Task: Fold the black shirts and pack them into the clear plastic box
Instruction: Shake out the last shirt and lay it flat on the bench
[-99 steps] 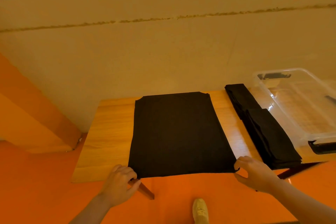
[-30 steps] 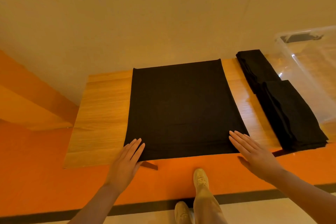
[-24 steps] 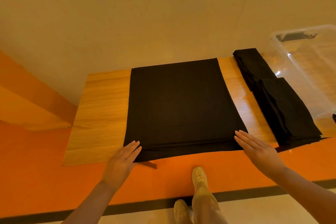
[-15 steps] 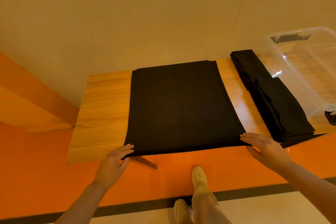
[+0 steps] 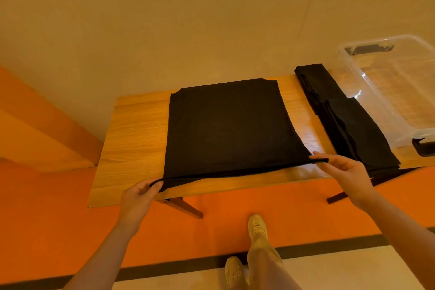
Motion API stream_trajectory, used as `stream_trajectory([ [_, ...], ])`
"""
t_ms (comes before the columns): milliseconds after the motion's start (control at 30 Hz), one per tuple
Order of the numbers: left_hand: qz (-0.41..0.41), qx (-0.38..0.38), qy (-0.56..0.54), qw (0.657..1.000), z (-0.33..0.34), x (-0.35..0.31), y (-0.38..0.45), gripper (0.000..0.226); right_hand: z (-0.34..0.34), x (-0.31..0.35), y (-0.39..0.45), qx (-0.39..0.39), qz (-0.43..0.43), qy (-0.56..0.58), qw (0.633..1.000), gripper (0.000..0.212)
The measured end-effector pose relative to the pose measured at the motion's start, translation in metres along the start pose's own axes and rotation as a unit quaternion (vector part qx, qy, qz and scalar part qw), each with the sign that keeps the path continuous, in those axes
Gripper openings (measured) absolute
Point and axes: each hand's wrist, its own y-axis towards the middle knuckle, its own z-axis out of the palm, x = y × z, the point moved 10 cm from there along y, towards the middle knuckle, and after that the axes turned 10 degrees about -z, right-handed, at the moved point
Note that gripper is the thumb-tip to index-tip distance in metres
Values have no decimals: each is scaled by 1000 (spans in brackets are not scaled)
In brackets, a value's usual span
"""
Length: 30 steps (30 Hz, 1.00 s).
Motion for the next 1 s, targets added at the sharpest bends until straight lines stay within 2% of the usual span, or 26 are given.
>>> stream_trajectory([
  [67, 6, -1, -13, 1000, 1, -5, -2, 14, -3, 5, 1, -16, -3, 11, 1000, 60],
  [233, 21, 17, -26, 999, 1, -17, -14, 13, -10, 19, -1, -23, -43, -19, 999, 62],
  [267, 24, 25, -25, 999, 0, -17, -16, 13, -13, 17, -2, -30, -47, -23, 998, 58],
  [367, 31, 36, -20, 999, -5, -17, -23, 13, -15, 19, -6, -28, -45, -18, 998, 24],
  [400, 31, 34, -20, 999, -7, -16, -24, 14, -16, 21, -7, -24, -48, -13, 998, 28],
  [500, 35, 33, -25, 999, -11, -18, -26, 14, -20, 25, -7, -20, -65, -18, 997, 68],
  [533, 36, 33, -30, 998, -12, -19, -25, 13, -19, 27, -6, -15, -63, -18, 998, 69],
  [767, 26, 23, -54, 998, -14, -41, -9, 9, -18, 35, 9, -30, -62, -25, 997, 55],
  [800, 23, 22, -62, 998, -15, -44, -4, 11, -16, 39, 12, -26, -59, -27, 998, 46],
  [867, 19, 32, -71, 997, -13, -50, 3, 22, -12, 43, 21, -20, -47, -25, 998, 8],
  [933, 16, 54, -66, 996, -9, -56, 9, 22, -11, 41, 31, -7, -50, -31, 998, 23],
  [1000, 7, 73, -53, 996, -4, -59, 14, 15, -12, 37, 39, 1, -32, -38, 999, 15],
])
